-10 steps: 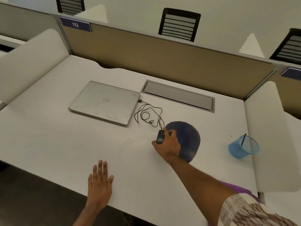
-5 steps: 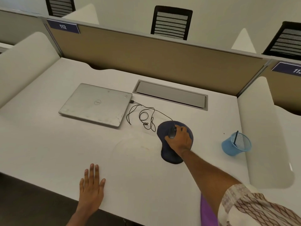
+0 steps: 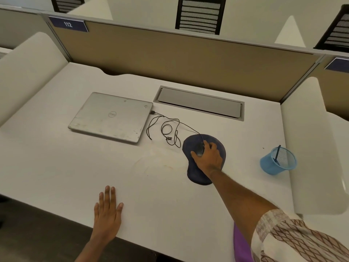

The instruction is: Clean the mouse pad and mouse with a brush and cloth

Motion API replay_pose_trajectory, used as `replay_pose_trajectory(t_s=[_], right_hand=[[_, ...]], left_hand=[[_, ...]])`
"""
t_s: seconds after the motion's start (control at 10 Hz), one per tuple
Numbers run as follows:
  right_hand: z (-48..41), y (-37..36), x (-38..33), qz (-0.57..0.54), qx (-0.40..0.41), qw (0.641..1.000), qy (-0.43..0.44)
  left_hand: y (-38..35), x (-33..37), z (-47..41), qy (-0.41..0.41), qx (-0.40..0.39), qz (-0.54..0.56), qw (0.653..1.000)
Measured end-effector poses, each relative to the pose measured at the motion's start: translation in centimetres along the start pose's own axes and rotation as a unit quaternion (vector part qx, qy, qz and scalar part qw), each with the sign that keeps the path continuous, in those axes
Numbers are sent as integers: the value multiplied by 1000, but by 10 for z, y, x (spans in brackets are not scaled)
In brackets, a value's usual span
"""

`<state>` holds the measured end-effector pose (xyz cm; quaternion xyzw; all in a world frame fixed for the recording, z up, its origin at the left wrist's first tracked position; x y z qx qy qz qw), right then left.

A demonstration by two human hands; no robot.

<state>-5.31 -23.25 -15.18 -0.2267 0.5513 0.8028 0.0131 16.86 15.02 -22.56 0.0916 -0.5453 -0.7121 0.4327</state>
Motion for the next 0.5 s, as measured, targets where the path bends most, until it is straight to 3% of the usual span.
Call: replay_pose_trajectory(t_s=[0.1, 0.2, 0.3, 0.5], right_hand=[[6, 2, 6, 5, 22, 1000, -3], [28, -2, 15, -14, 70, 997, 19], [59, -11, 28, -17, 89, 994, 59], [103, -35, 45, -9, 93, 991, 96]], left_hand=[[5, 6, 2, 19, 9, 20, 1000], [20, 30, 7, 58, 65, 93, 992], [29, 77, 14, -8, 112, 112, 987], [3, 141, 19, -124, 77, 88, 985]])
Point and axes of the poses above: each hand's wrist, its own z-axis away from the middle knuckle, its own y-axis out of the back of the hand, x = y × z, the point moved 6 cm from there along -z, towards the middle knuckle, and after that the axes turned 5 degrees about -x, right-handed, at the moved point
